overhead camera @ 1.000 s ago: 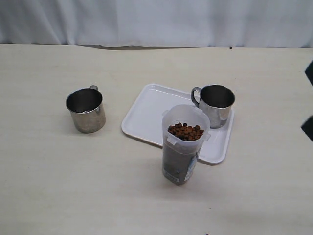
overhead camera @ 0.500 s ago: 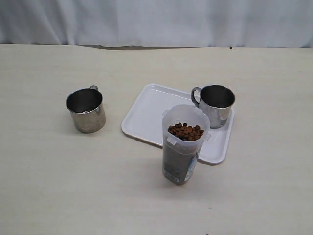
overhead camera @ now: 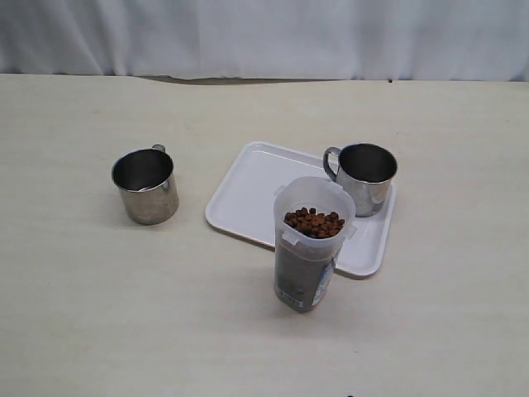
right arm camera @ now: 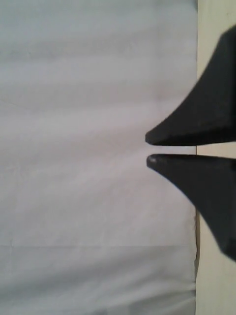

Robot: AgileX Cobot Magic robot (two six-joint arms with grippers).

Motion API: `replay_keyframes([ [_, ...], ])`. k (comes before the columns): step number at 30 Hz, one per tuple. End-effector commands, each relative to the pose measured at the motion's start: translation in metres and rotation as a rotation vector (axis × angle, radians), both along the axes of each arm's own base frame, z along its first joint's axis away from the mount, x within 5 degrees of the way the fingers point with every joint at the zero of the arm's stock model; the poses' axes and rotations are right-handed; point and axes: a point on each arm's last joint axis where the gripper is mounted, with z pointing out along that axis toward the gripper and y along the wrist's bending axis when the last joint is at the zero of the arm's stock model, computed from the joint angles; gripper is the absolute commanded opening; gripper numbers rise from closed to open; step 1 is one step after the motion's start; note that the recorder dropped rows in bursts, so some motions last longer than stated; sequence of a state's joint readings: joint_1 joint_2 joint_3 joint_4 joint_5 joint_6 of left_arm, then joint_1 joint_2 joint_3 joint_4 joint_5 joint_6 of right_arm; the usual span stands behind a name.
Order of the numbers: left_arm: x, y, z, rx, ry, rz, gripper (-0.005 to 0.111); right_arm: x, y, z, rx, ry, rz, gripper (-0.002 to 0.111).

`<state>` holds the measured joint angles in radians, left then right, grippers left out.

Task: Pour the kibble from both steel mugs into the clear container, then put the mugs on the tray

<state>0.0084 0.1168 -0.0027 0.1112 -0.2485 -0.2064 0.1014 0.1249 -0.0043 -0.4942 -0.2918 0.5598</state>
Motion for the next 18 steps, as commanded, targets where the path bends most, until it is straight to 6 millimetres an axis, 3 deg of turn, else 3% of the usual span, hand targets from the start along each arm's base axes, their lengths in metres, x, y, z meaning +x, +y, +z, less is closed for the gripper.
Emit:
replay_keyframes([
  [1, 0.020, -0.003, -0.009, 0.073, 0.128, -0.030, 0.000, 0.000, -0.001, -0.002, 0.036, 0.019, -0.006, 0.005],
  [5, 0.044, -0.008, -0.019, 0.122, 0.213, -0.081, 0.000, 0.001, -0.002, -0.004, 0.034, 0.037, -0.015, 0.005],
  [10, 0.075, -0.011, -0.054, 0.137, 0.463, -0.128, 0.000, 0.001, -0.002, -0.004, 0.033, 0.041, -0.018, 0.005],
  [15, 0.087, -0.014, -0.073, 0.107, 0.538, -0.160, 0.000, 0.001, -0.002, -0.004, 0.033, 0.041, -0.018, 0.005],
  [18, 0.091, -0.011, -0.084, 0.222, 0.580, -0.147, 0.000, 0.001, -0.002, -0.004, 0.039, 0.040, -0.015, 0.005],
])
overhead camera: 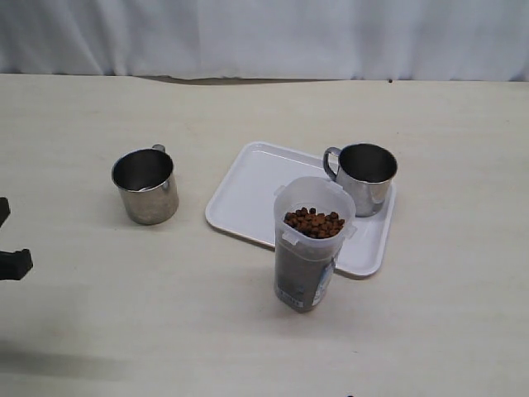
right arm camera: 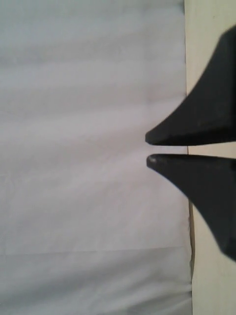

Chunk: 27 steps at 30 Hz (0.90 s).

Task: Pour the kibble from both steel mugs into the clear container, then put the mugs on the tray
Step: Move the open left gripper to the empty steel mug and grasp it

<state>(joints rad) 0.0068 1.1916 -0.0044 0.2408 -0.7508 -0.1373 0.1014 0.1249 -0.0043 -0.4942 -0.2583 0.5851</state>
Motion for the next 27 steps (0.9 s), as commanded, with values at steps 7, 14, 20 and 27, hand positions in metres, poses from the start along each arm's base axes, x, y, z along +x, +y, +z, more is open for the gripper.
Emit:
replay_keyframes([
  [7, 0.029, -0.015, -0.013, 0.131, -0.093, -0.239, 0.000, 0.000, -0.001, -0.001, 0.020, 0.004, -0.004, 0.005],
  [14, 0.058, -0.001, -0.040, 0.014, -0.030, -0.427, 0.000, 0.000, -0.001, -0.002, 0.019, 0.016, -0.010, 0.005],
  [20, 0.078, 0.024, -0.071, -0.140, 0.059, -0.708, 0.000, 0.000, -0.001, -0.002, 0.019, 0.016, -0.010, 0.005],
  [27, 0.096, 0.024, -0.102, -0.147, 0.084, -0.710, 0.020, 0.000, -0.001, -0.002, 0.039, 0.020, -0.006, 0.005],
])
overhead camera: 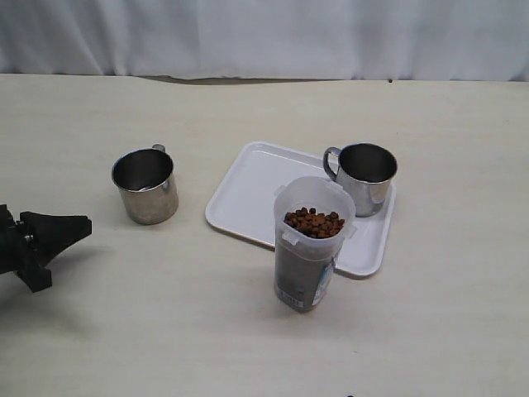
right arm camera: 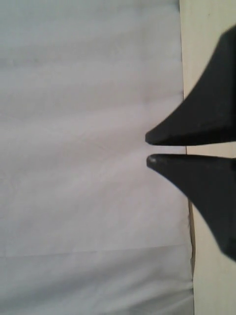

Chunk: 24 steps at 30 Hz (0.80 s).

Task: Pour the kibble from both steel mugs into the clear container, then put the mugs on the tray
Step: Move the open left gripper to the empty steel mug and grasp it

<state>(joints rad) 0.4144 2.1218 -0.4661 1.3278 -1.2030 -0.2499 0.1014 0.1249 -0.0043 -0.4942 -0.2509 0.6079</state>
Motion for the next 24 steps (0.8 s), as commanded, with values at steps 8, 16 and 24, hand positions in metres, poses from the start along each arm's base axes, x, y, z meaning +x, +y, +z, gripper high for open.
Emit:
replay_keyframes([
  [8, 0.043, -0.029, -0.011, 0.062, -0.138, -0.018, 0.071, 0.000, -0.001, -0.002, 0.024, 0.010, -0.006, 0.005],
  [16, 0.085, -0.075, -0.002, 0.111, -0.237, -0.041, 0.078, 0.000, -0.001, -0.002, 0.026, 0.011, -0.006, 0.005],
  [24, 0.091, -0.089, -0.009, 0.215, -0.194, -0.080, 0.060, 0.000, -0.001, -0.002, 0.026, 0.011, -0.006, 0.005],
])
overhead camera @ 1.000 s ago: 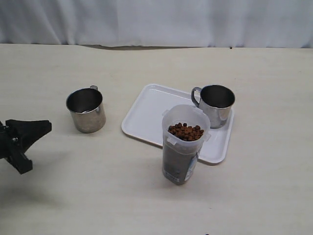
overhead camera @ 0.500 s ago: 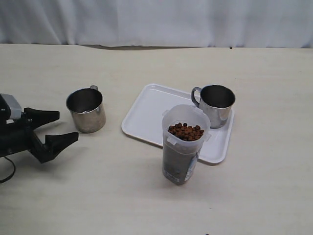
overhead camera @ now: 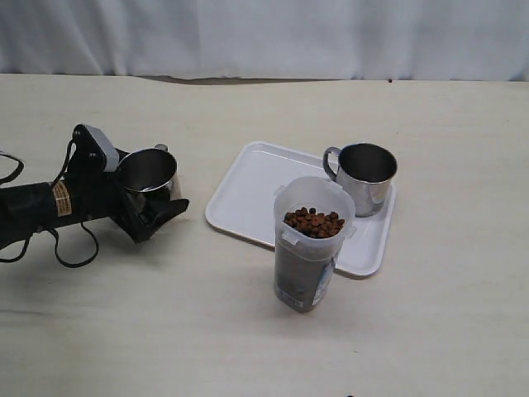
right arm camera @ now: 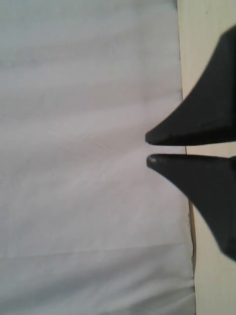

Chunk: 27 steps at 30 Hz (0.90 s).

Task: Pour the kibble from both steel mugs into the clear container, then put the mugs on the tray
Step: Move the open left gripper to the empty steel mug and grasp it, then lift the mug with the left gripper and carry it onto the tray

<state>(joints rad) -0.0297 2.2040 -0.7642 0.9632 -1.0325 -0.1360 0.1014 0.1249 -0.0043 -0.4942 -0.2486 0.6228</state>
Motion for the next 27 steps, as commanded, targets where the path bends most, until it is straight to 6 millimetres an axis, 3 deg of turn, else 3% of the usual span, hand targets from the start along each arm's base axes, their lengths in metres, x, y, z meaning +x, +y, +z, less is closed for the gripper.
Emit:
replay_keyframes([
  [1, 0.004, 0.001, 0.000, 0.006, 0.003, 0.037, 0.052, 0.000, -0.001, -0.001, 0.011, 0.005, -0.007, 0.005],
  [7, 0.005, -0.002, 0.009, -0.051, -0.047, 0.024, 0.000, 0.000, -0.001, -0.001, 0.011, 0.005, -0.007, 0.005],
  [11, 0.009, -0.006, 0.039, -0.185, -0.133, 0.014, 0.000, 0.000, -0.001, -0.001, 0.011, 0.005, -0.007, 0.005],
  [15, 0.022, -0.017, 0.061, -0.252, -0.077, -0.077, 0.000, 0.000, -0.001, -0.001, 0.029, 0.009, -0.004, 0.005],
  [17, 0.032, -0.031, 0.068, -0.222, -0.034, -0.165, 0.000, 0.000, -0.001, -0.001, 0.029, 0.009, -0.004, 0.005],
  [23, 0.045, -0.096, 0.059, -0.080, -0.037, -0.252, 0.000, 0.000, -0.001, -0.001, 0.032, 0.010, -0.003, 0.005],
  [27, 0.050, -0.113, 0.045, -0.080, -0.027, -0.289, 0.000, 0.000, -0.001, -0.001, 0.030, 0.009, -0.004, 0.005],
])
